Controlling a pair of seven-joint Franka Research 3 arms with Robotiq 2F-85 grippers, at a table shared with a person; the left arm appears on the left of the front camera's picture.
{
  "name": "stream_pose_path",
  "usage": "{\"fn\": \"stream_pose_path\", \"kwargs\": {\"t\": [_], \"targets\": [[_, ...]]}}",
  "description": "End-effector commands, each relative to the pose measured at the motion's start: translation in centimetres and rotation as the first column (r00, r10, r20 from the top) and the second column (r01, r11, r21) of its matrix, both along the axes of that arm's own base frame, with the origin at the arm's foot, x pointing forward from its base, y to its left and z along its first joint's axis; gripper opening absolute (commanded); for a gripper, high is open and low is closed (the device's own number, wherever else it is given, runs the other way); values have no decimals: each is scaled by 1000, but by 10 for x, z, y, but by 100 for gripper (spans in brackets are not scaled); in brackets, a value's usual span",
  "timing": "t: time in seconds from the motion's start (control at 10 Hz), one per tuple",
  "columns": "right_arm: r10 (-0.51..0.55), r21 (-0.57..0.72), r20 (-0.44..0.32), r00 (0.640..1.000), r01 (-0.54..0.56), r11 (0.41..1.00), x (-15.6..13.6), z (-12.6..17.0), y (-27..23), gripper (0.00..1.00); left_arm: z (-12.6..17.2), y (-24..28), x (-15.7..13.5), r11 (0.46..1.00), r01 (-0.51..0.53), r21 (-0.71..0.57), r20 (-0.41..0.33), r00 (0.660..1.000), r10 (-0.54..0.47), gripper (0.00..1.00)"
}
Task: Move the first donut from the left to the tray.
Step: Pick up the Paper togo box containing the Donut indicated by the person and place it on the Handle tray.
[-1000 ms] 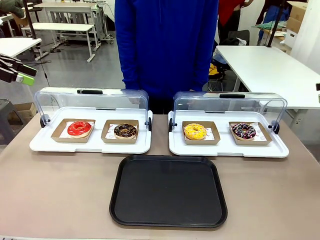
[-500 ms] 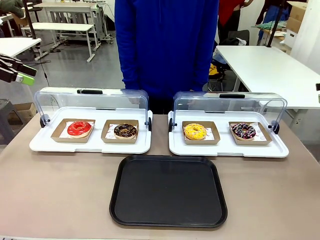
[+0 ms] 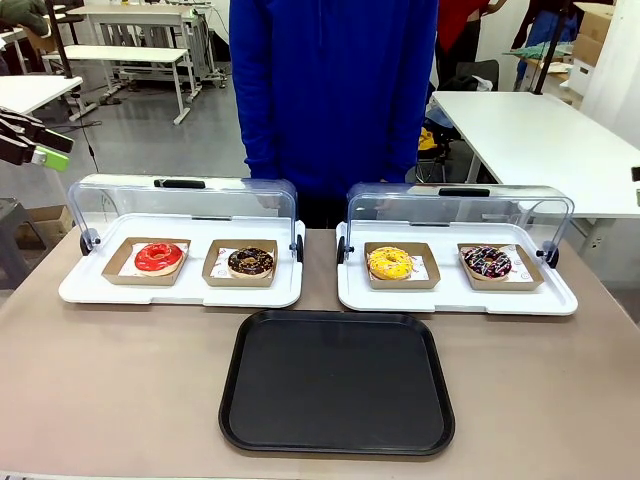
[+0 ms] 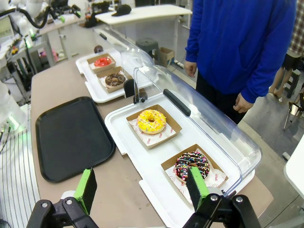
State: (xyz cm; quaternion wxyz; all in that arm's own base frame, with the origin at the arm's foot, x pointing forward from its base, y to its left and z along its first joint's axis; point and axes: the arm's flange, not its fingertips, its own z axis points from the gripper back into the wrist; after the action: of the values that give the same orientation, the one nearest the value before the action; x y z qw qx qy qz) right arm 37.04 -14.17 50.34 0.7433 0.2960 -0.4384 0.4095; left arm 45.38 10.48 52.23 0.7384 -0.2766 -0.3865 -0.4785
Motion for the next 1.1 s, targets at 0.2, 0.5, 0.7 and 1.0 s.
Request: {"fn": "stream_pose_path", "kwargs": {"t": [0.2, 0.5, 0.7, 1.0], "targets": [[8, 12, 35, 999, -8, 1000, 3, 1, 0, 100, 1, -1, 1, 1000, 7, -14, 7, 1000, -7, 100], [8, 12, 35, 999, -8, 1000, 3, 1, 0, 100, 1, -1, 1, 1000, 7, -14, 7, 1000, -7, 100], [8, 12, 35, 999, -8, 1000, 3, 1, 0, 100, 1, -1, 1, 1000, 7, -14, 7, 1000, -7, 100], [8, 12, 35, 999, -8, 1000, 3, 1, 0, 100, 1, -1, 1, 1000, 7, -14, 7, 1000, -7, 100]]}}
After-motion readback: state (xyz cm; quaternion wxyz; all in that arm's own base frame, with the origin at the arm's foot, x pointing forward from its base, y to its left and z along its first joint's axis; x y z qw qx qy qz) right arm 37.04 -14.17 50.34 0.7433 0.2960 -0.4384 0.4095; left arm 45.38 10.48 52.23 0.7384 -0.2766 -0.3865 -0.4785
